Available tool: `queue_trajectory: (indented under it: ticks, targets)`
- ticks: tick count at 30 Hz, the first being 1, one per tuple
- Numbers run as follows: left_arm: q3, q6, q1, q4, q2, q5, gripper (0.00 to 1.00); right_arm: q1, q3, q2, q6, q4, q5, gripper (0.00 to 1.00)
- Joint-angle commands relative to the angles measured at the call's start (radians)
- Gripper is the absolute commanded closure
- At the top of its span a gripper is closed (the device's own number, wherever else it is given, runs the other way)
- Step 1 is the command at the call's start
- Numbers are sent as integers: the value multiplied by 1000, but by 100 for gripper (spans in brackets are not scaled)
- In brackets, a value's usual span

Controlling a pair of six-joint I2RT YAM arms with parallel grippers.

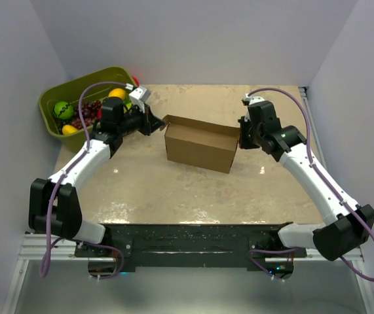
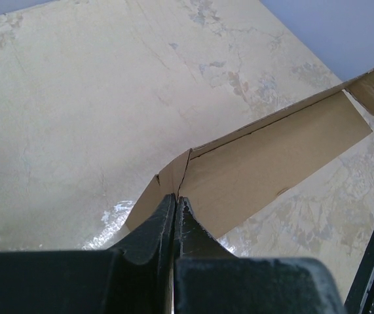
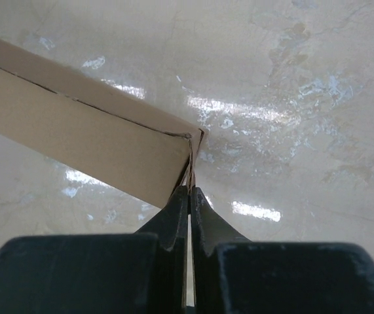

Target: Fold the paper box

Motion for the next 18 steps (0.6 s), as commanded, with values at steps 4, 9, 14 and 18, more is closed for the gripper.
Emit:
queue_trajectory:
  ticks: [4,9,14,18]
  targets:
    - [-39,-57,-36,39,-56,5,100,5,-50,-22,82,185,2,100]
    - [-40,-60,-45,43,-52,14,100,7,-76,-10,111,232,2,100]
    - [-40,-54,-45,39,-50,11,100,7,-85,9,109,234,19,100]
    - [-40,-53,-45,36,-50,8,100,5,-96,9,97,220,55,100]
